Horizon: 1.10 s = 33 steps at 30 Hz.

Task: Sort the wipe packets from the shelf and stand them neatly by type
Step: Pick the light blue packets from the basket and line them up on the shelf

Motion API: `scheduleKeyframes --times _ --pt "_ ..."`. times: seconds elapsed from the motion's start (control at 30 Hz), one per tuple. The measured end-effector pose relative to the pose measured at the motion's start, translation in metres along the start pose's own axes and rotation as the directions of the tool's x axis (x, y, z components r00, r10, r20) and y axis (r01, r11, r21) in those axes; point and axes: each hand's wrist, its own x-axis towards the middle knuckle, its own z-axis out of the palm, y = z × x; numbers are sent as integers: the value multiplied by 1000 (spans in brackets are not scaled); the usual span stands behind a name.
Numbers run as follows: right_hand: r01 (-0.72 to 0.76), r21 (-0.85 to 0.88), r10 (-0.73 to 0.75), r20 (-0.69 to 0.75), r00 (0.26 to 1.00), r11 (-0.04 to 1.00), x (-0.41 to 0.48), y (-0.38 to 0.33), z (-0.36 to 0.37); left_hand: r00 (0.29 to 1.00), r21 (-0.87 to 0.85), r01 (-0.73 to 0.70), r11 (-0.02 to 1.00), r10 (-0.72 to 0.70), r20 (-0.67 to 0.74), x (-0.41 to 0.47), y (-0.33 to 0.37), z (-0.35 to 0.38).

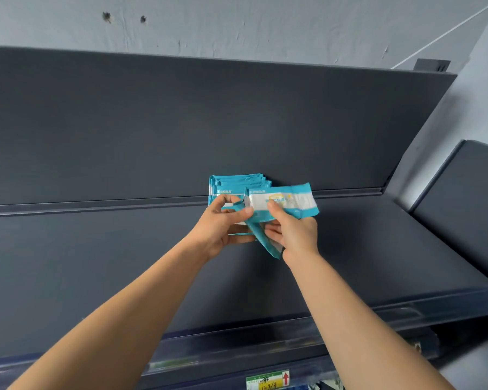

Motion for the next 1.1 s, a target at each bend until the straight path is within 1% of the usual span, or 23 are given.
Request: scheduleKeyframes --times 0.1,0.17,0.23,0.27,0.37,0.4,0.47,0.5,0.53,0.57,0.6,0.63,0.67,0.7,0.73,0.77,0.83,0.9,0.93,0.97,1.0,1.07,1.1 --pt "16 -214 0 71 997 977 -4 1 -2 995 43 6 999 -2 -99 1 -4 3" --pt "22 -282 15 127 992 959 -4 3 -5 995 44 59 997 -55 -81 -1 -5 2" --pt "22 -310 32 170 985 950 -4 6 -7 996 117 83 990 -79 -33 -3 -6 2" --pt "24 -314 31 168 985 949 -3 8 -7 996 132 85 988 -79 -44 -3 -7 2" --pt "15 -236 -5 43 999 972 -2 9 -9 988 119 61 991 -43 -148 -1 -5 3" --pt "20 -217 -15 27 1000 976 2 8 -11 985 104 47 993 -29 -169 -1 -4 1" --pt "6 -246 11 69 998 969 7 5 -15 989 82 -2 997 14 -145 0 -6 -7" --pt "-3 -296 37 109 993 955 9 5 -16 991 111 -35 993 48 -123 0 -9 -12" --pt "6 -349 49 150 988 937 13 6 -18 989 209 -76 975 101 -112 0 -11 -17" --pt "32 -391 41 176 983 920 15 8 -19 980 392 -108 913 165 -113 1 -12 -22" --pt "79 -428 6 194 981 900 17 10 -19 970 602 -107 791 215 -111 2 -13 -26" --pt "137 -457 -48 201 978 879 18 13 -19 961 774 -67 630 249 -119 2 -12 -28" --pt "195 -502 -104 204 973 842 20 16 -17 951 878 -7 478 275 -142 2 -12 -30" --pt "248 -547 -152 216 965 799 22 18 -15 941 926 50 374 293 -169 2 -13 -31" --pt "276 -599 -174 224 959 752 23 20 -13 933 938 102 332 295 -206 2 -14 -32" --pt "279 -639 -168 230 958 717 24 20 -11 930 925 144 351 272 -248 2 -16 -33" --pt "219 -684 -78 232 970 695 30 20 -9 938 894 184 410 198 -284 2 -17 -38" --pt "169 -692 27 262 965 702 36 18 -9 953 896 175 409 159 -258 3 -16 -39" --pt "172 -691 50 288 956 702 37 17 -9 955 899 150 412 174 -239 4 -16 -38" --pt "201 -693 39 314 949 693 38 17 -7 950 899 121 421 214 -228 4 -17 -35" --pt "258 -693 -10 340 940 673 36 18 -5 934 900 82 428 283 -220 4 -18 -31" --pt "398 -680 -164 383 909 615 34 21 -1 892 899 21 437 398 -214 5 -21 -26" --pt "448 -684 -229 391 891 576 34 23 0 892 898 16 440 399 -211 5 -22 -25"
